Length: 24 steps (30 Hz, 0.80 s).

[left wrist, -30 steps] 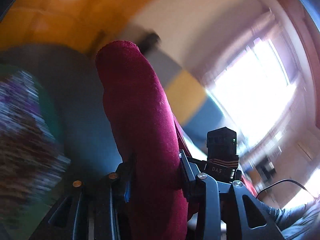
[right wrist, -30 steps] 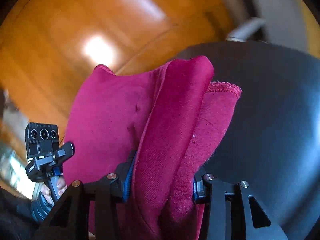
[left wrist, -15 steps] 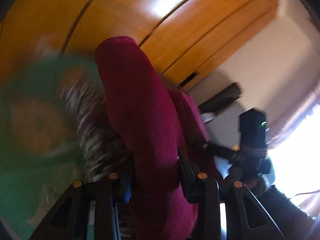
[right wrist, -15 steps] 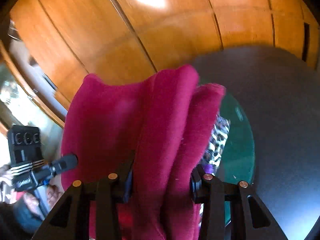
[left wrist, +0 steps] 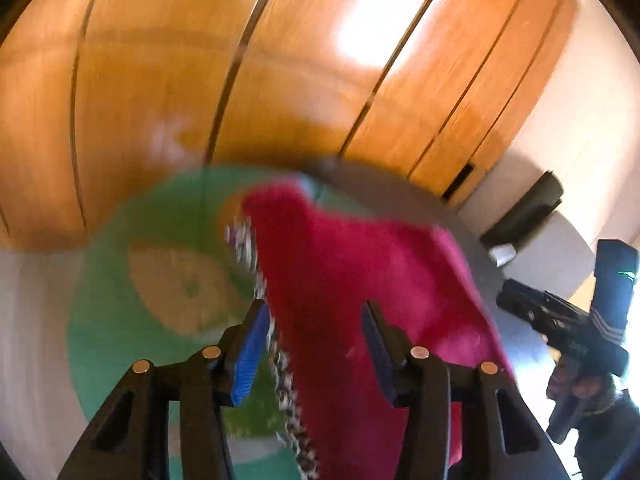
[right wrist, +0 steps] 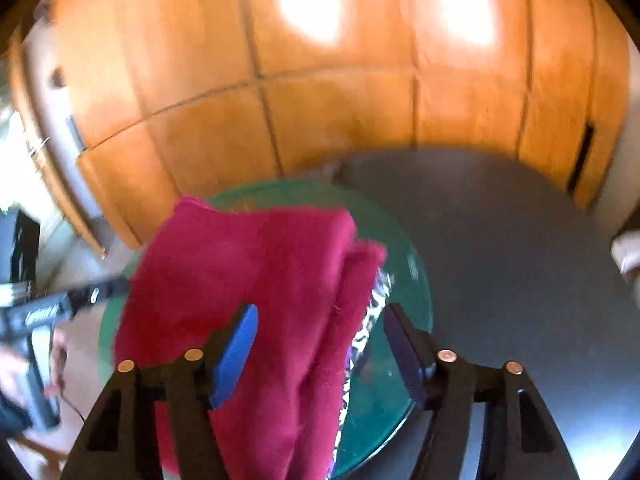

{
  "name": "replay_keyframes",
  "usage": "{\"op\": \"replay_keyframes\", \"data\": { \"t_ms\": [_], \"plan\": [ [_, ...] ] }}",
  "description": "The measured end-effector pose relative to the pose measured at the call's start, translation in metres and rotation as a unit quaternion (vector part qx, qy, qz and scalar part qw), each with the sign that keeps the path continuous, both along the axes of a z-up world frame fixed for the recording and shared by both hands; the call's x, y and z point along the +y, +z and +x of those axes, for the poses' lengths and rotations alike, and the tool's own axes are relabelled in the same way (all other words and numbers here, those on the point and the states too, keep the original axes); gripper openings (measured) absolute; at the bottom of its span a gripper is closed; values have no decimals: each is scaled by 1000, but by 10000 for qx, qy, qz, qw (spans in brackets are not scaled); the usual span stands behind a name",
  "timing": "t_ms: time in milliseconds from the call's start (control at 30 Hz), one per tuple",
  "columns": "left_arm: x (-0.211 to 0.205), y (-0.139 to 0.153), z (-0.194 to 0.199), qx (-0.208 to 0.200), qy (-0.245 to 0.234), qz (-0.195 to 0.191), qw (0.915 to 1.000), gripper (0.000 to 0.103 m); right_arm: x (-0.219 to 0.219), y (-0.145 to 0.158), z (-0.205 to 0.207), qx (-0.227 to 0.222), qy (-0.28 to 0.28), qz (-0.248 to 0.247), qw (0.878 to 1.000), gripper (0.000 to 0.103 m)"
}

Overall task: Fold clothes
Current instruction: 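Carry the folded sweatshirt with both grippers over to the green round table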

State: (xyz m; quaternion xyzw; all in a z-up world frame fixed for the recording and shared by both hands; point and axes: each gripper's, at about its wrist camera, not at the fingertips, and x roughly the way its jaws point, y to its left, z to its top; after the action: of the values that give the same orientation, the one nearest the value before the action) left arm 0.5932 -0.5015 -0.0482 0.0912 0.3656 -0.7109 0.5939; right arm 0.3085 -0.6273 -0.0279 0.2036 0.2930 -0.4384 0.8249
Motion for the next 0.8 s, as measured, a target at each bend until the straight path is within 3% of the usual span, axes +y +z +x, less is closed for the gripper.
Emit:
{"op": "replay_keyframes", "data": {
  "t_ms": [67, 133, 200, 267, 300, 467, 667, 800],
  "plan": [
    [-4, 6, -13, -10, -188, -161, 9997, 53, 10, 10, 12, -38, 436, -50, 9990, 42],
    [-16, 1, -29, 100, -440, 29, 9990, 53, 15, 2, 25, 108, 675, 55, 9976, 33],
    [-31, -15, -48, 15, -512, 552, 9972, 53, 13, -19, 36, 428, 747, 253, 9960, 28],
    [-47, -33, -56, -47, -518, 924, 9944, 52, 1, -46, 31, 801, 386, 618, 9941, 23],
    [-53, -41, -60, -76, -522, 1073, 9928, 51, -2, -54, 27, 759, 241, 677, 9945, 19],
    [-57, -40, -68, -273, -277, 1112, 9930, 51, -8, -75, 15, 441, -241, 749, 9959, 19],
    [-47, -25, -76, -626, -98, 1062, 9923, 52, 15, -59, 30, 636, -450, 647, 9949, 19],
    [-42, -7, -83, -1193, 275, 997, 9875, 56, 37, -41, 38, 806, -638, 409, 9939, 22]
  ]
}}
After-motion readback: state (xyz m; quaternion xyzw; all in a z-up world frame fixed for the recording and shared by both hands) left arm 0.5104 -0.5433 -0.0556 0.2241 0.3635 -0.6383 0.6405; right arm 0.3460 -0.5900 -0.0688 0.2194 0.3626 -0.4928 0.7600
